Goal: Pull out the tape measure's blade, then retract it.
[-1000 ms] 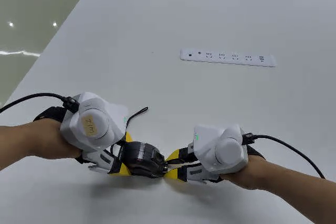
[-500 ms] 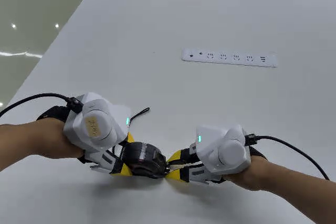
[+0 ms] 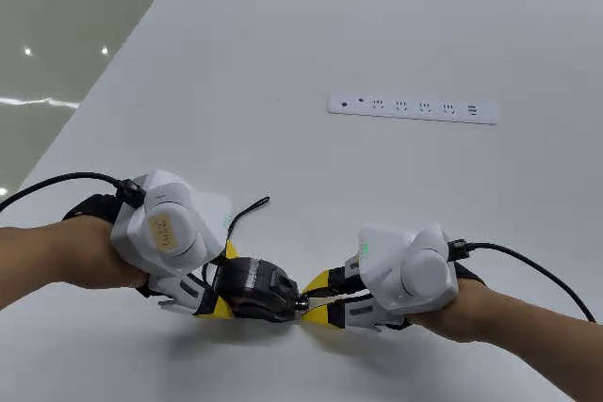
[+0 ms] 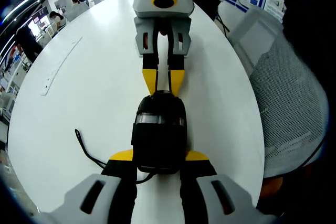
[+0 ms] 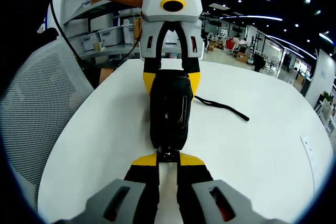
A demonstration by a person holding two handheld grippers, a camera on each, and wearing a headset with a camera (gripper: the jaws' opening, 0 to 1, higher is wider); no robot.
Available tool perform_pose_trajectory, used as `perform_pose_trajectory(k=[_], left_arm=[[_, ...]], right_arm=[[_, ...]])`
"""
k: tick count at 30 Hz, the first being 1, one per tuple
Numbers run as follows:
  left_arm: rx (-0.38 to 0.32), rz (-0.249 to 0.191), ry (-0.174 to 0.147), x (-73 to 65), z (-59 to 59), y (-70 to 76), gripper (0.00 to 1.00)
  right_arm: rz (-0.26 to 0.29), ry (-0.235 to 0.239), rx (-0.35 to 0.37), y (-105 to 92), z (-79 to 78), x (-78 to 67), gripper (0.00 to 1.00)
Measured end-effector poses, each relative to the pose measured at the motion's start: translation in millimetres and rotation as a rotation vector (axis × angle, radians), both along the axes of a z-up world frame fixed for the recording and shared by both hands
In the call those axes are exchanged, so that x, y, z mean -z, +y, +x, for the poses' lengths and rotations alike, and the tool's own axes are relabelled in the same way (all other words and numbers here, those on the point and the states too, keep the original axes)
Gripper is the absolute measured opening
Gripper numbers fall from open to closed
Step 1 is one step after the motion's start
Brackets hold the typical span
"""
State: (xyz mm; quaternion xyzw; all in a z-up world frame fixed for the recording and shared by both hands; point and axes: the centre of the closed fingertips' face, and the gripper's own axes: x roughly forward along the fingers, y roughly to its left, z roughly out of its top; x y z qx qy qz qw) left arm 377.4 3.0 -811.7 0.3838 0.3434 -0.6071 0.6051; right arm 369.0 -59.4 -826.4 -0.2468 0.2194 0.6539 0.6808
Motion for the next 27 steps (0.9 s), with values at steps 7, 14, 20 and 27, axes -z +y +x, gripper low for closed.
perform_pose_trajectory(k=[7,14,20,27], left_arm=[[-0.009,-0.003,-0.002,-0.1,0.2,0.9,0.26],[-0.015,-0.005,-0.003,-0.1,0.6,1.9,0.26],[-0.021,-0.003,-0.007,-0.3,0.6,4.3,0.26],[-0.024,-0.003,-0.01,-0.4,0.8,5.9,0.26]], right_arm=[[-0.001,-0.002,-0.006,-7.2,-0.1,-2.0,0.1],[0.003,-0.005,-0.017,-8.4,-0.3,-4.4,0.1],[0.013,0.002,-0.019,-7.7,-1.1,-7.8,0.1],[0.019,-0.007,-0.025,-6.9,-0.7,-9.8,0.1]])
